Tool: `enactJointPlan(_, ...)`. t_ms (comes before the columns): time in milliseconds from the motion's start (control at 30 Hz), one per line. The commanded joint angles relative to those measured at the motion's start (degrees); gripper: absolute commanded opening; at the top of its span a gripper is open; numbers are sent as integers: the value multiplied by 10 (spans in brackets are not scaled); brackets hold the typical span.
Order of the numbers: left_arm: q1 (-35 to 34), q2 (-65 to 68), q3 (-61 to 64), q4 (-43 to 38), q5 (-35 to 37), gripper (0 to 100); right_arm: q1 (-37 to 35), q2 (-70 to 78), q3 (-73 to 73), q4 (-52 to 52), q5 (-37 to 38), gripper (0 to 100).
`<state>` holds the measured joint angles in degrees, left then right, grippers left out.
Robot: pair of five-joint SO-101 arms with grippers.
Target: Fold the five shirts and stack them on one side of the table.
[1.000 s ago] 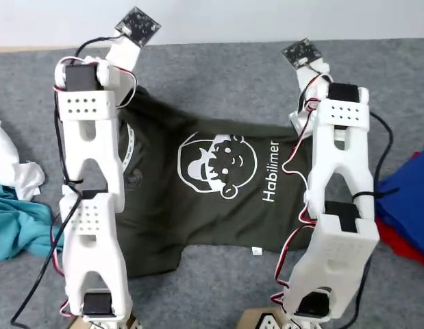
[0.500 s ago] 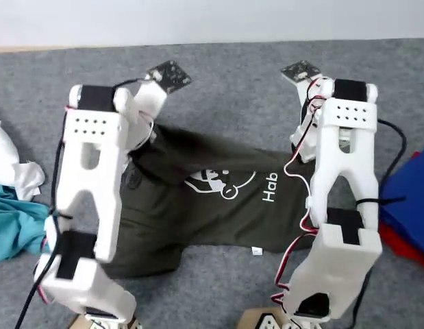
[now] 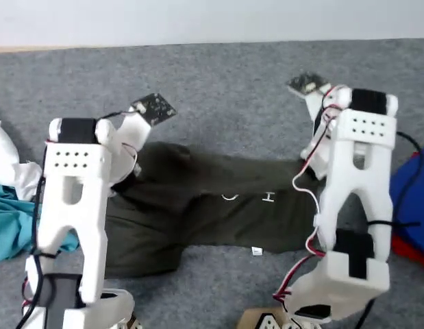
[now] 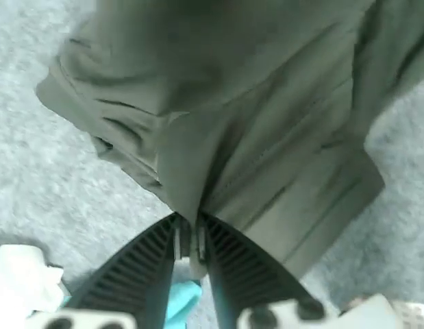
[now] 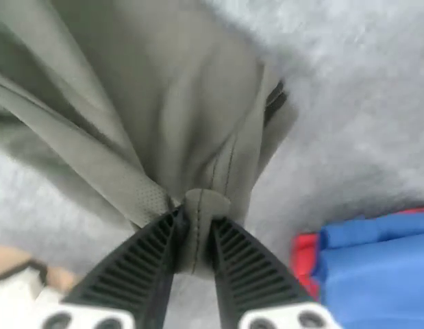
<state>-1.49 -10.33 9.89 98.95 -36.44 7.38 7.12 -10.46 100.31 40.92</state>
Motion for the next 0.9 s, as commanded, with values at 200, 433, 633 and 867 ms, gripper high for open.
enactJointPlan(200, -4, -78, 109, 18, -29, 2, 5, -70, 171, 4, 37, 9)
enactJointPlan(433, -19, -102, 159, 18, -37, 2, 5, -70, 205, -17, 37, 9)
enactJointPlan(633, -76, -108, 184, 18, -77, 2, 5, -69, 236, -34, 37, 9)
enactJointPlan(867, -88, -109, 225, 18, -89, 2, 6, -69, 247, -38, 36, 9)
